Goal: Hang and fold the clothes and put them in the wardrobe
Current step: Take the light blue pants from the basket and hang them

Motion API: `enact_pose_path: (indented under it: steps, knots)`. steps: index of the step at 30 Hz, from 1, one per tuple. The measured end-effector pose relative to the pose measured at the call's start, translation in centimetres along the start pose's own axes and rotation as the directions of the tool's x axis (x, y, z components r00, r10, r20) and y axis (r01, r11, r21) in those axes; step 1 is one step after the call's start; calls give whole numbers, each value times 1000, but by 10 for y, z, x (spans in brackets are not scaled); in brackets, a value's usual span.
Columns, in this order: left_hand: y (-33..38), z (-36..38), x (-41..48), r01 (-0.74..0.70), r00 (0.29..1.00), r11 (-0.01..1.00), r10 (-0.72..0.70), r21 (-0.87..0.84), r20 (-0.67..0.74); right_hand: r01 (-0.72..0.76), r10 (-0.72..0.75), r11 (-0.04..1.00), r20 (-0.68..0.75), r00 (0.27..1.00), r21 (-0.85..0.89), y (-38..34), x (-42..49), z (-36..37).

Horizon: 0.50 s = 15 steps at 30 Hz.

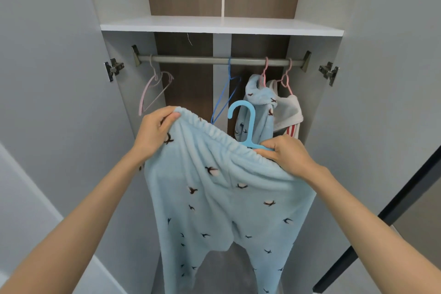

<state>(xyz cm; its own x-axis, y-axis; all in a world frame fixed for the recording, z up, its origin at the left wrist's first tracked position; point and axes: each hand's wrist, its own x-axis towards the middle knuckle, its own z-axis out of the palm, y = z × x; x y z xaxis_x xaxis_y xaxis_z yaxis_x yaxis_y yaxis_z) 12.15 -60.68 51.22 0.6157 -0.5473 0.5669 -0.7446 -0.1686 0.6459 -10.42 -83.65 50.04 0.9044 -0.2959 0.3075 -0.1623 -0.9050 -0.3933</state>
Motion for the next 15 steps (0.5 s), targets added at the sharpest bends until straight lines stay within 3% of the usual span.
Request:
enact_pose_path:
  steps: [2, 5, 9, 15]
  knots:
    - [-10, -4, 8, -27, 985, 995, 10, 100, 172, 10, -7, 998, -46, 999, 63, -4, 0, 0]
    - [-16, -8, 10, 30, 874, 985, -108, 169, 473, 2, 7, 996, -113, 994, 84, -7, 0, 3]
    - [10, -5, 4, 92, 857, 994, -109, 59, 504, -15, 28, 996, -149, 988, 91, -6, 4, 2]
    - [40, 24, -7, -162, 854, 981, 86, 105, 514, 2, 18, 982, -104, 994, 191, -9, 13, 0]
